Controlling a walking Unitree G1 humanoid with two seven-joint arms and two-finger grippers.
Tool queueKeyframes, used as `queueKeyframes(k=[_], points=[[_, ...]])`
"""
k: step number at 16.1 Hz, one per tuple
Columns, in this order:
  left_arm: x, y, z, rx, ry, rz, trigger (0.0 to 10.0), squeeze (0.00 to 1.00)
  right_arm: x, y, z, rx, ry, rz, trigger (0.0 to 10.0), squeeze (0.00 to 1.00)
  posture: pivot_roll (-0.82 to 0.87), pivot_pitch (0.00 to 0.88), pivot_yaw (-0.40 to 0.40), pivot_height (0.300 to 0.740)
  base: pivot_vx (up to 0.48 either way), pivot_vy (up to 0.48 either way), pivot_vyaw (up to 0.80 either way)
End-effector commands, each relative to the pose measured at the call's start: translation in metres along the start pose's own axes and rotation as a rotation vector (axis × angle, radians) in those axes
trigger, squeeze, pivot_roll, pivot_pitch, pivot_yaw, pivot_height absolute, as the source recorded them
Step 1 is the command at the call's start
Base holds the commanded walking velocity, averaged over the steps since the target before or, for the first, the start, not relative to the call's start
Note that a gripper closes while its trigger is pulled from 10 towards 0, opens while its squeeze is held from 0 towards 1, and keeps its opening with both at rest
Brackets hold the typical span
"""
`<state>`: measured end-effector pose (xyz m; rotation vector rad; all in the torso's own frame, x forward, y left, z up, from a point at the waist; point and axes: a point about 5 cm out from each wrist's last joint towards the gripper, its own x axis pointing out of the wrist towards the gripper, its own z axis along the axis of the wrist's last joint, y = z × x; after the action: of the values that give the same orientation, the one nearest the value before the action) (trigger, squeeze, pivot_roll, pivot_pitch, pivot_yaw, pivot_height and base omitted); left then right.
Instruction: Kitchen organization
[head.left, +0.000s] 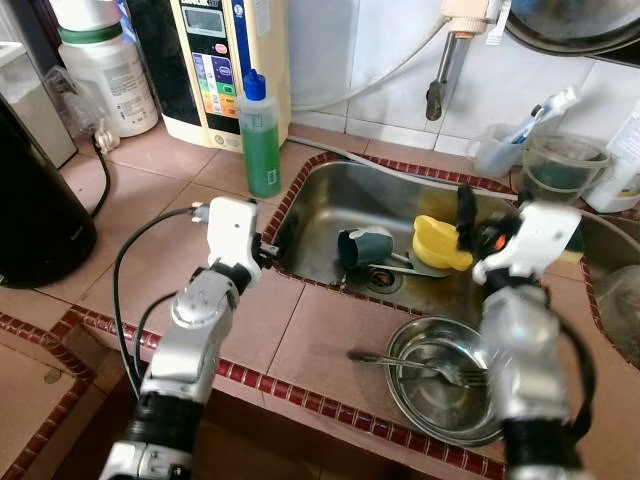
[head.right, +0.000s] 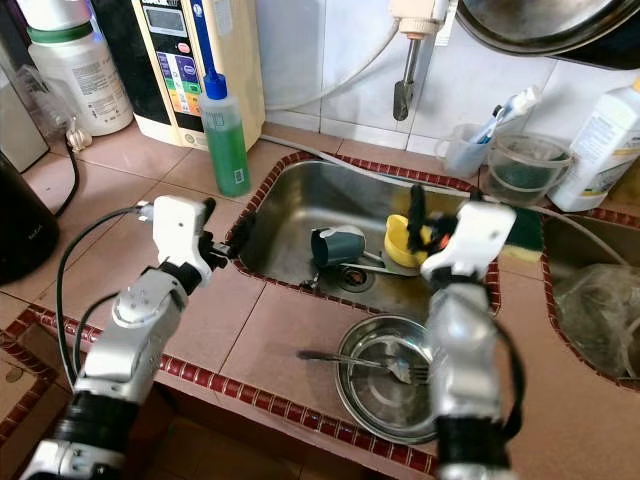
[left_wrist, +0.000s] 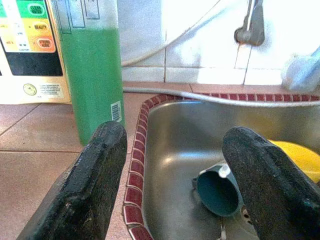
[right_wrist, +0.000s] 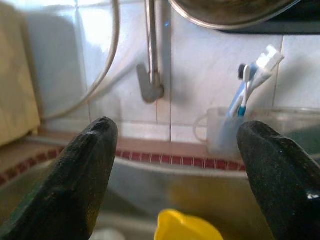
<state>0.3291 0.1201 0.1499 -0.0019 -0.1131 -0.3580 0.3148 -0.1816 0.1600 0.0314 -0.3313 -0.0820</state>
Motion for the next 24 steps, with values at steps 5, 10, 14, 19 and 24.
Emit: queueKeyframes(k=[5,10,14,19,24], points=[[-0.018,-0.008,-0.015,0.055,-0.046,-0.068,10.0,0.00,-0.022,0.011,-0.006,-0.032,0.005,0.002,10.0,0.00,-0.07,0.000,0.030,0.740,0.000,0.000,0.00],[-0.032,-0.015,-0.018,-0.006,-0.058,-0.063,10.0,0.00,-0.035,0.018,-0.011,-0.054,0.028,0.041,10.0,0.00,-0.08,0.000,0.025,0.740,0.000,0.000,0.00],[-0.033,-0.025,-0.022,-0.028,-0.023,-0.089,10.0,0.00,-0.038,0.023,-0.013,-0.050,0.041,0.054,10.0,0.00,-0.08,0.000,0.021,0.740,0.000,0.000,0.00],[-0.030,-0.023,-0.016,-0.038,-0.009,-0.086,10.0,0.00,-0.035,0.020,-0.004,-0.057,-0.003,0.039,10.0,0.00,-0.09,0.000,0.017,0.740,0.000,0.000,0.00],[-0.033,-0.018,-0.014,-0.020,0.014,-0.071,10.0,0.00,-0.036,0.014,-0.002,-0.066,-0.007,0.021,10.0,0.00,-0.09,0.000,0.015,0.740,0.000,0.000,0.00]])
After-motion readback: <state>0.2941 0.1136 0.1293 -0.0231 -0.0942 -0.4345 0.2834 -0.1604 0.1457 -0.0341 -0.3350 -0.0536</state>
